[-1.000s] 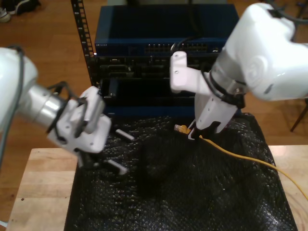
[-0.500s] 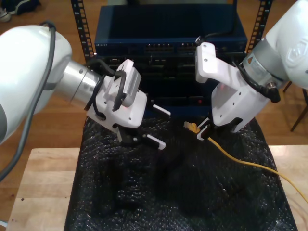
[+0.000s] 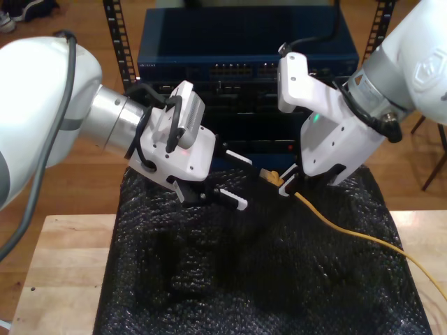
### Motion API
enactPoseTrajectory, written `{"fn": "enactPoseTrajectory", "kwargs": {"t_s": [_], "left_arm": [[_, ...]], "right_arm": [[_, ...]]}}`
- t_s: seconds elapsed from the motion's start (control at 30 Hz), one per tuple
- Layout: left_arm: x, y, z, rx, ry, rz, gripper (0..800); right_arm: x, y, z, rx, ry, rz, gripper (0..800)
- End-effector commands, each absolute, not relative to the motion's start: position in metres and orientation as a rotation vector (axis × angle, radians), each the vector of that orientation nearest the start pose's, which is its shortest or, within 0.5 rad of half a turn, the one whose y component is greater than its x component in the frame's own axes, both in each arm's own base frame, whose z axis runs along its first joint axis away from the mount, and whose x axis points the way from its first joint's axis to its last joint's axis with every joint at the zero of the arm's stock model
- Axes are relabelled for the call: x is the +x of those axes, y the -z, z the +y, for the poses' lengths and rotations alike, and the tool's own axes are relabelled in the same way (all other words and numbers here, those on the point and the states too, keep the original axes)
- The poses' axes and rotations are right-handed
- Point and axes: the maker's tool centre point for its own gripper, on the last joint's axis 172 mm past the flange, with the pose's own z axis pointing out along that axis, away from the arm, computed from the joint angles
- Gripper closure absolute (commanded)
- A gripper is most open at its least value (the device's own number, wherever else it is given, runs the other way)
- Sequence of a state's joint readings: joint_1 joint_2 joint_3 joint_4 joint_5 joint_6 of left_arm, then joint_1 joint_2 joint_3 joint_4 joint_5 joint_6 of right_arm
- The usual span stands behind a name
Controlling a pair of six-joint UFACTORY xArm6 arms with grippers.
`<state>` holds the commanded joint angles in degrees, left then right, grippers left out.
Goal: Grab the cable and plug it in
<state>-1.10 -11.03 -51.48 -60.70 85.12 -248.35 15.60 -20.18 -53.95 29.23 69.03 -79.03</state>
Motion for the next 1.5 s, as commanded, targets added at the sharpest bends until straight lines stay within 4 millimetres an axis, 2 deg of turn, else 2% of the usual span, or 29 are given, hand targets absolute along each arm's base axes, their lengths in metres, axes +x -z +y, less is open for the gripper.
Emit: {"fn": "enactPoseTrajectory", "kwargs": {"t_s": [0.2, 0.4, 0.63, 0.7, 0.8, 1.0, 1.27, 1.5], "left_arm": [[0.356, -0.31, -0.237, 1.462, -0.737, -1.558, 172], [0.353, -0.309, -0.237, 1.464, -0.726, -1.548, 218], [0.355, -0.311, -0.237, 1.465, -0.731, -1.548, 351], [0.355, -0.311, -0.237, 1.465, -0.731, -1.548, 422], [0.355, -0.311, -0.237, 1.466, -0.734, -1.543, 443], [0.356, -0.313, -0.239, 1.462, -0.745, -1.527, 549], [0.356, -0.312, -0.239, 1.465, -0.744, -1.525, 571], [0.357, -0.312, -0.238, 1.469, -0.747, -1.525, 661]], "right_arm": [[0.365, -0.291, 0.233, -1.98, 0.43, -1.884, 794], [0.367, -0.291, 0.235, -1.981, 0.433, -1.885, 794], [0.367, -0.289, 0.235, -1.983, 0.427, -1.881, 794], [0.367, -0.289, 0.235, -1.983, 0.427, -1.881, 794], [0.367, -0.289, 0.235, -1.983, 0.427, -1.881, 794], [0.367, -0.289, 0.235, -1.983, 0.427, -1.881, 794], [0.366, -0.289, 0.236, -1.98, 0.427, -1.883, 794], [0.365, -0.29, 0.238, -1.974, 0.428, -1.884, 794]]}}
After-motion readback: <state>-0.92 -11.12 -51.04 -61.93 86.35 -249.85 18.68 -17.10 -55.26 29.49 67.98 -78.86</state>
